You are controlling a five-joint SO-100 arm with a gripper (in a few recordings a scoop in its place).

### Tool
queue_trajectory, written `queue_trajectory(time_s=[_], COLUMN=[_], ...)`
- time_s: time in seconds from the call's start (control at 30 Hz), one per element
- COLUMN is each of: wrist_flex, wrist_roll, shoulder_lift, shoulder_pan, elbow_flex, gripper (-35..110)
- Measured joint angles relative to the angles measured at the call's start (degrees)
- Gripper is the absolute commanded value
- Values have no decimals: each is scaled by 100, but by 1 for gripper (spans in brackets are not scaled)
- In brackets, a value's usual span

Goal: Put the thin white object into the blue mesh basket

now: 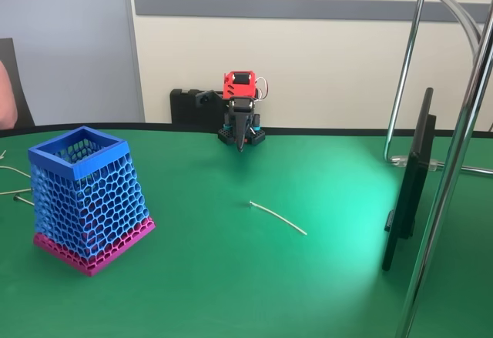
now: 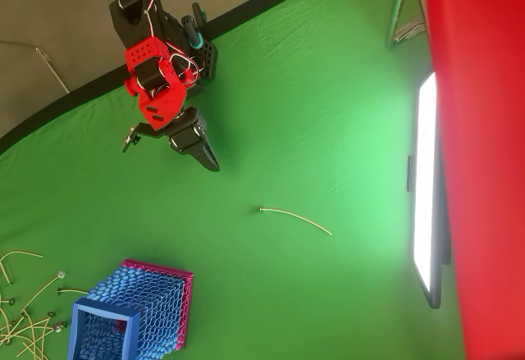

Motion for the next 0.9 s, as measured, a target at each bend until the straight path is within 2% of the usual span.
queue_trajectory(time_s=[0.9], wrist_flex=[35], wrist_roll=[-18], shoulder_lift=[0], shoulder_pan=[-167], elbow_flex=[0], gripper=[1])
